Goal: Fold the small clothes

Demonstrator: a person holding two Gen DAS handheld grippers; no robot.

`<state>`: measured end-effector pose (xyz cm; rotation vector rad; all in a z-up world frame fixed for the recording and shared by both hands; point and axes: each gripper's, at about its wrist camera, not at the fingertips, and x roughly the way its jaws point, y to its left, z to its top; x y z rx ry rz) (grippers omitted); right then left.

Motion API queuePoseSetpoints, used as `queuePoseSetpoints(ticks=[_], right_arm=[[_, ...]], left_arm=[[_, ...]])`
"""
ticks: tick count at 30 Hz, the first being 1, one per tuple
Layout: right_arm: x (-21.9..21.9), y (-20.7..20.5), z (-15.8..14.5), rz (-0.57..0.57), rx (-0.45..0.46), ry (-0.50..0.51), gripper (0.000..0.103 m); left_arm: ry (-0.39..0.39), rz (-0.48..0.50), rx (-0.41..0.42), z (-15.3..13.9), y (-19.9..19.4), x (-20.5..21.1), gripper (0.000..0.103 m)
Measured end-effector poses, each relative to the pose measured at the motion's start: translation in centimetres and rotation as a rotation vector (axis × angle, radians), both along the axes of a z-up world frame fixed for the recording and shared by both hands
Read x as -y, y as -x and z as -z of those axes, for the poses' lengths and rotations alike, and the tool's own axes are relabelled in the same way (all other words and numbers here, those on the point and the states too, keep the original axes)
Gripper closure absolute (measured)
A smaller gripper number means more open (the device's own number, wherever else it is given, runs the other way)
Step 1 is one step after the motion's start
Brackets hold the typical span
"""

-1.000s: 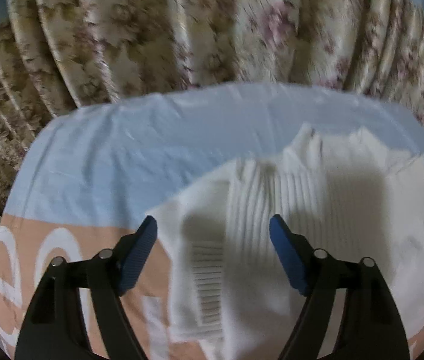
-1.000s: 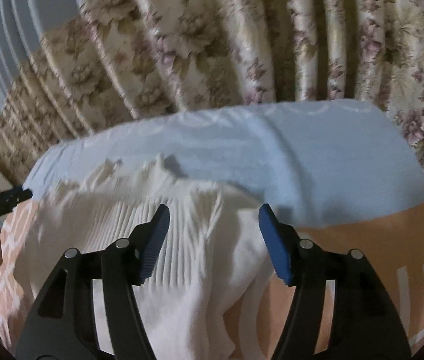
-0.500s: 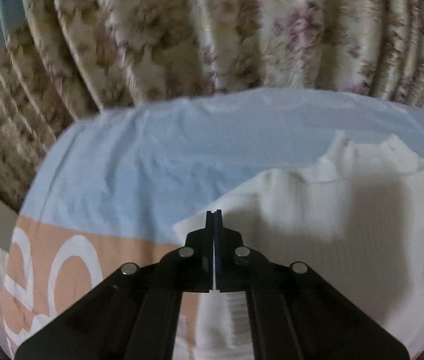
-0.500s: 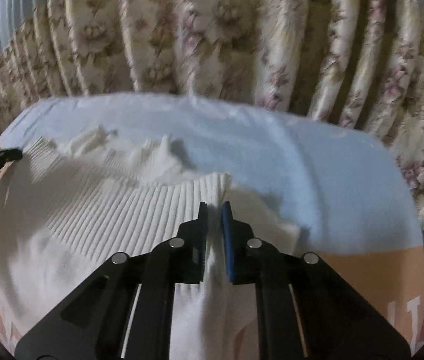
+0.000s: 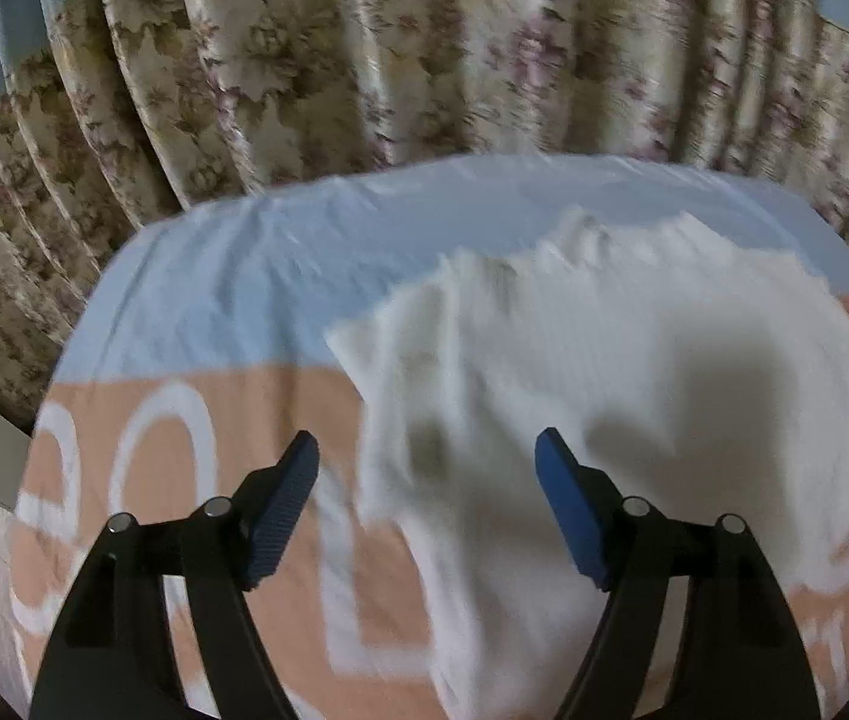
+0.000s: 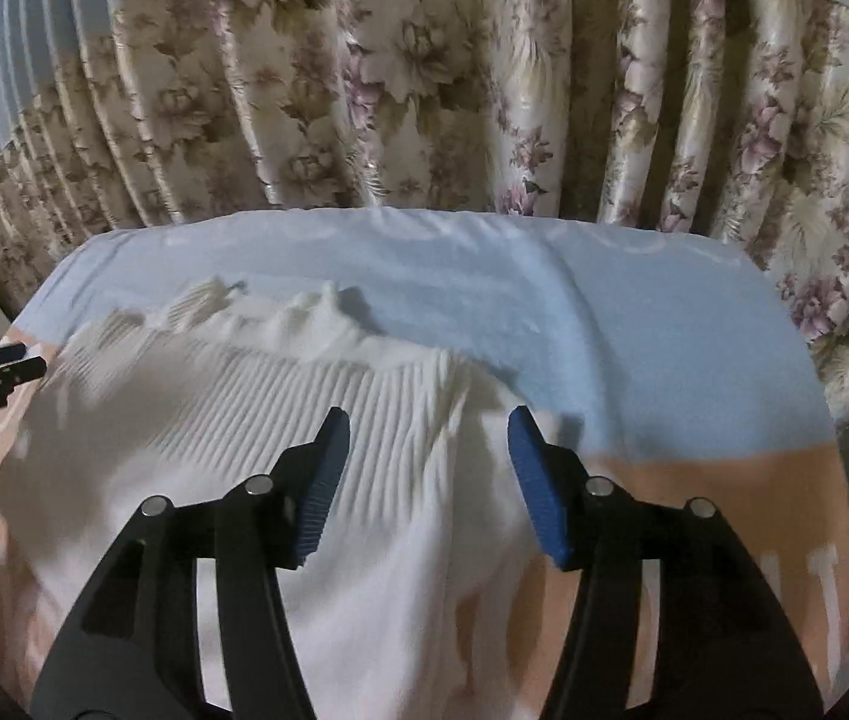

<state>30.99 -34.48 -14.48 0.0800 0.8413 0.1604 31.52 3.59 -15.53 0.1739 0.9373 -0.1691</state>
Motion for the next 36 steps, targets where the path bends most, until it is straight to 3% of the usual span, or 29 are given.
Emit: queuePoseSetpoints(ticks=[4, 6, 7, 8, 10, 11, 12, 17, 25, 30, 31, 32, 33, 34, 36], right_arm=[[-0.8, 5.4, 1.0, -0.008, -0.047, 0.004, 0.040], [-1.1, 7.1, 1.8, -0.003, -0.070, 0.013, 0.040], [-1.3, 8.2, 2.3, 0.001, -0.087, 0.004, 0.041], [-1.4, 8.7, 2.6, 0.003, -0.091, 0.004, 0.041], [-1.9, 9.3, 3.5, -0.003, -0.126, 0.009, 0.056], [-2.1, 9.5, 3.9, -0.005, -0.139, 0.014, 0.082], [-2.4, 9.7, 3.9, -0.005, -0.125, 0.031, 0.094], [-2.7, 10.9, 2.6, -0.012, -0.026, 0.033, 0.095], [-0.2, 11.2, 5.6, 0.043, -0.102, -0.014, 0.096], [0.0, 11.0, 5.4, 0.076, -0.120, -0.054, 0.092], [-0.1, 11.2, 5.0, 0.067, -0.118, -0.067, 0.089], [-0.1, 11.4, 4.5, 0.059, -0.104, -0.077, 0.078], [0.0, 11.7, 4.1, 0.053, -0.090, -0.088, 0.059], [0.0, 11.9, 3.2, 0.043, -0.065, -0.105, 0.053], [-0.5, 12.0, 1.7, 0.023, -0.019, -0.106, 0.040]], left_arm=[[0.015, 0.036, -0.053, 1.6, 2.8, 0.8, 0.023], [0.003, 0.054, -0.075, 2.6, 3.5, 1.2, 0.058], [0.002, 0.055, -0.104, 3.3, 3.7, 1.2, 0.092], [0.014, 0.045, -0.123, 3.7, 3.7, 1.1, 0.095], [0.041, 0.028, -0.115, 3.7, 4.0, 0.6, 0.096], [0.056, 0.015, -0.106, 3.4, 4.1, 0.2, 0.096], [0.068, 0.005, -0.101, 3.2, 4.2, -0.2, 0.096], [0.051, -0.004, -0.108, 3.9, 5.5, -0.8, 0.096], [0.021, -0.002, -0.095, 4.2, 6.0, -0.5, 0.096], [-0.010, 0.005, -0.112, 3.4, 6.3, -0.3, 0.084], [-0.023, 0.004, -0.105, 3.0, 6.4, -0.2, 0.064], [-0.035, 0.006, -0.084, 2.3, 6.6, 0.1, 0.038], [-0.038, 0.008, -0.054, 1.6, 6.7, 0.3, 0.028], [-0.042, 0.009, -0.024, 0.9, 6.8, 0.7, 0.022], [-0.035, 0.028, 0.017, -0.2, 6.7, 1.8, 0.021]])
